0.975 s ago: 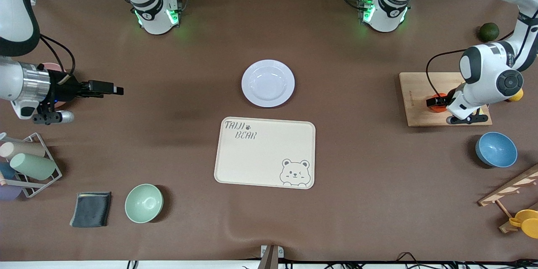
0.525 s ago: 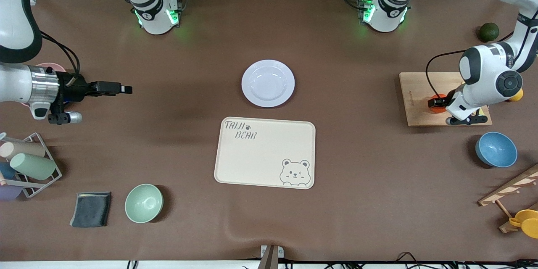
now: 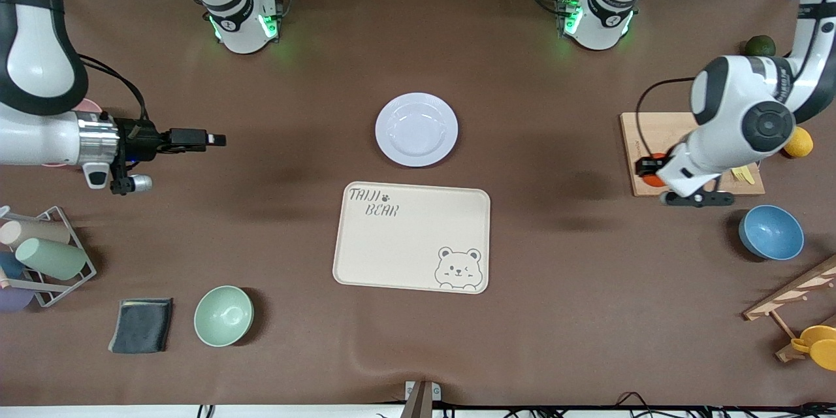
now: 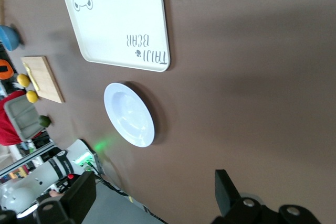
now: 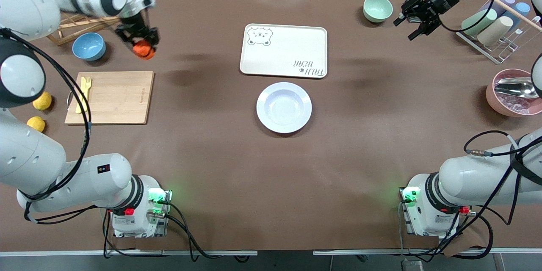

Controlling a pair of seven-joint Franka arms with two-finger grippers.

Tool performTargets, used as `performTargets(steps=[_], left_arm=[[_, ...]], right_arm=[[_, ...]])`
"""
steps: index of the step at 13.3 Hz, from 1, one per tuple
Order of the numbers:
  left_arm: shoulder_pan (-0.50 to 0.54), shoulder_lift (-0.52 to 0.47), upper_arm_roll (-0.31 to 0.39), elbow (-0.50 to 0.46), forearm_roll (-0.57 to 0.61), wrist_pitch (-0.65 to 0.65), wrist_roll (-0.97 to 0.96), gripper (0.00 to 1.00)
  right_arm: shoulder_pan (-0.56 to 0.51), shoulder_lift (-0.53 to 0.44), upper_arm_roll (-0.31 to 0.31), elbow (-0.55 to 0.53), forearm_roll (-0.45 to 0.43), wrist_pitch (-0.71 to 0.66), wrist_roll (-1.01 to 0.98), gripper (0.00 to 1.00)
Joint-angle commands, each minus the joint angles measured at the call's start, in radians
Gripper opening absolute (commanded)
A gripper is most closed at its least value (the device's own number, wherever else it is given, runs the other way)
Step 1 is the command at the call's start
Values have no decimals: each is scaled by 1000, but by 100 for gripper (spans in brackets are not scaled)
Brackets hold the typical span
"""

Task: Place orange and plate with both arms
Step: 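Carry the orange with the left gripper over the white plate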

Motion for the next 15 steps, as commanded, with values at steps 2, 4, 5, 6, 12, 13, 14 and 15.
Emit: performTargets(steps=[2,4,5,6,12,13,14,15], left_arm=[[-25,48,-162,131,-38,-101,-240,0],[-95,70,-185,159,-38,-105,-377,0],[-133,84,-185,173,-38,-105,-435,0],[-169,100,-185,187,-38,-105,-493,0],[-324,192,-184,244,-36,-104,-714,0],[-344,205,-184,254,-36,-104,-745,0],[-365,222,-184,267,-36,-102,-779,0],[-393,234,-184,271,-36,-98,-822,0]], right_arm=[[0,37,2,-92,102,46,-144,100],[19,45,2,-115,119,62,-157,100],[32,44,2,-134,134,83,-173,100],[55,45,2,-161,182,103,-198,100],[155,60,2,-250,303,273,-292,100],[155,73,2,-252,315,277,-305,100],[155,82,2,-255,338,275,-330,100],[163,99,2,-257,366,277,-356,100]])
